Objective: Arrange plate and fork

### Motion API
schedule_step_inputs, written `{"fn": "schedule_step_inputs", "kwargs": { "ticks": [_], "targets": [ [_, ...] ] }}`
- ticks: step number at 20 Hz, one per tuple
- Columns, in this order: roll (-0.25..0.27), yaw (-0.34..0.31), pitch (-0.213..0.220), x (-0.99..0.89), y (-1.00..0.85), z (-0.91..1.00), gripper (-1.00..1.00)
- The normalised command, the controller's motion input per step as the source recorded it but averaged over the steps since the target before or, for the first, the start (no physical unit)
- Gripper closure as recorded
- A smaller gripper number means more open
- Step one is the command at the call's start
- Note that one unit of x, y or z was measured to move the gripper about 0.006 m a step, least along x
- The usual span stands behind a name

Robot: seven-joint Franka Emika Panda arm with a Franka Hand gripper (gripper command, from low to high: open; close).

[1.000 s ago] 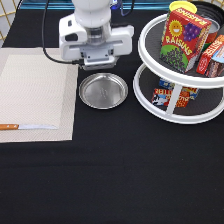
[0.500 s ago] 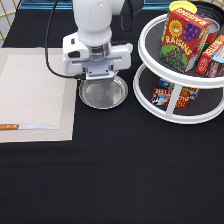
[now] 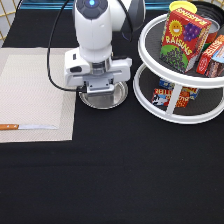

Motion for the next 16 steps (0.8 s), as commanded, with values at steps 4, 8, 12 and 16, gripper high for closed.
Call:
{"fn": "schedule_step_inputs", "kwargs": {
  "ticks": [4, 8, 12, 16],
  "targets": [
    [0.022, -0.015, 0.149, 0.35, -0.01, 0.0, -1.0],
    [0.018, -0.038, 0.17, 0.6, -0.28, 0.2, -1.0],
    [0.024, -0.058, 0.131, 0.5, -0.49, 0.15, -1.0],
    [0.007, -0.051, 0.105, 0.41, -0.56, 0.11, -1.0]
  ]
}}
